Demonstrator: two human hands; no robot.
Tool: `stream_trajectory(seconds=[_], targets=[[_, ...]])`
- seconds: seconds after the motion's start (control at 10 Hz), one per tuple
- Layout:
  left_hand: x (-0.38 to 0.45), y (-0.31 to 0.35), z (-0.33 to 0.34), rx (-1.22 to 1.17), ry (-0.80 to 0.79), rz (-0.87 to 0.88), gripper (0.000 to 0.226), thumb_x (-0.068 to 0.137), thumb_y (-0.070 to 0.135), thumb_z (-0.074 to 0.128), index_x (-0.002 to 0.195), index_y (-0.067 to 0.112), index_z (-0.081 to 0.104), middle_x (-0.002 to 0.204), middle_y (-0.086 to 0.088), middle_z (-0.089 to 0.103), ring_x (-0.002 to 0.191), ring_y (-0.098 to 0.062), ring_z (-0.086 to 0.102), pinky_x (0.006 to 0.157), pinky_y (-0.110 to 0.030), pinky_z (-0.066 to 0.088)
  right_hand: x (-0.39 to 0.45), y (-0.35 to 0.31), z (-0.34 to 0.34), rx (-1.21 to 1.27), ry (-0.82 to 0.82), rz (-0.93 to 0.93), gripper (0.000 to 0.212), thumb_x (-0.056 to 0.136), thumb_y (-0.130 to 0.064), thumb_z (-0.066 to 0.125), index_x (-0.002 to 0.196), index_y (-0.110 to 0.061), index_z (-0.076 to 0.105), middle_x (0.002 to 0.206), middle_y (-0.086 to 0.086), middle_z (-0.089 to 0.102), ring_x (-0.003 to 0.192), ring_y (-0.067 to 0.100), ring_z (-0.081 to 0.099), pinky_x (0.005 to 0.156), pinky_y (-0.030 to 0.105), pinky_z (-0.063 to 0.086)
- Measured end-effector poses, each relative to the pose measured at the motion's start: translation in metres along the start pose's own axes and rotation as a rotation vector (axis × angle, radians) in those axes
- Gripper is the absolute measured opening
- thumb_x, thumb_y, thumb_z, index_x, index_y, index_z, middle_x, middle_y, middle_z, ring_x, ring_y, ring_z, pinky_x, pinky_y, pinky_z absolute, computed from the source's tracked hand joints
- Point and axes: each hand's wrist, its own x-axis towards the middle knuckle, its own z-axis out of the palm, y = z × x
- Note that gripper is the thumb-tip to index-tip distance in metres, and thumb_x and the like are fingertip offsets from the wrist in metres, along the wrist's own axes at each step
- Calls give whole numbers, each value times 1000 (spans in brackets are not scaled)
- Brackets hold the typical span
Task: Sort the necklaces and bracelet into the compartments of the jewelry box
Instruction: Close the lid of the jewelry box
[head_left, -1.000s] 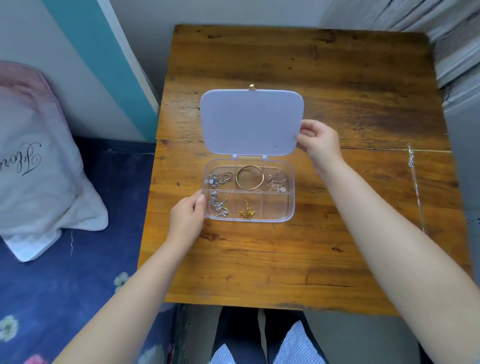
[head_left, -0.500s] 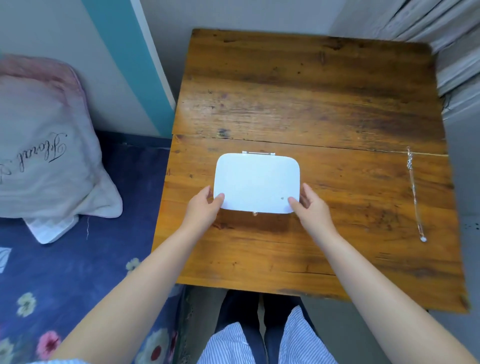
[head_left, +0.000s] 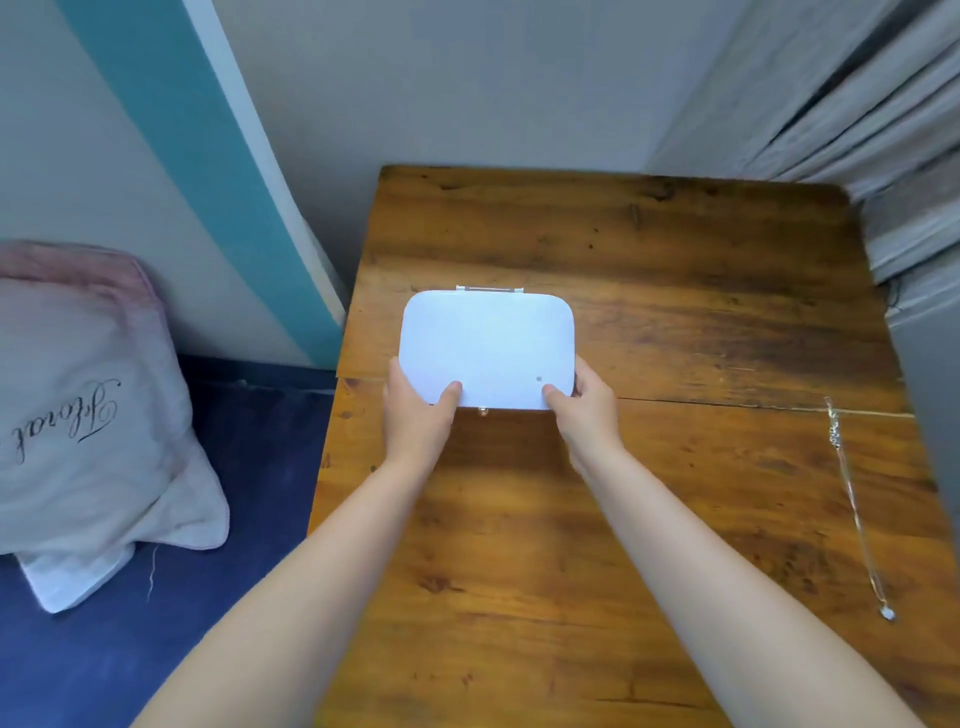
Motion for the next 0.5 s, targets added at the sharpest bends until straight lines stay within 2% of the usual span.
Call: stream_trajectory(seconds=[0.2,0.3,0.4,0.5], targets=[[79,27,7,111,56,7,53,83,23,66,126,11,37,130,-11,49,119,-28,47,92,-34,45,72,-26,22,6,-36,10,33,84,2,49,114,-10,57,100,0,59,92,19,53,77,26,40],[96,22,9,149,45,1,54,82,23,66,127,10,37,131,-10,50,120,-28,47,86,-30,42,84,-22,29,-15,-58,26,32,84,1,50,113,-11,57,101,1,60,95,23,55,79,29,42],[96,17,6,153,11,-5,53,86,26,62,129,10,36,134,-11,48,121,-27,47,83,-28,40,82,-18,30,-104,-111,14,34,86,-3,51,118,-12,54,117,9,62,108,27,55,80,28,41],[88,6,6,101,38,-28,54,97,32,39,142,11,19,150,-10,31,136,-27,31,105,-34,34,83,-26,24,-197,-54,-11,40,89,-12,51,128,-9,44,133,11,52,122,29,47,91,32,41]])
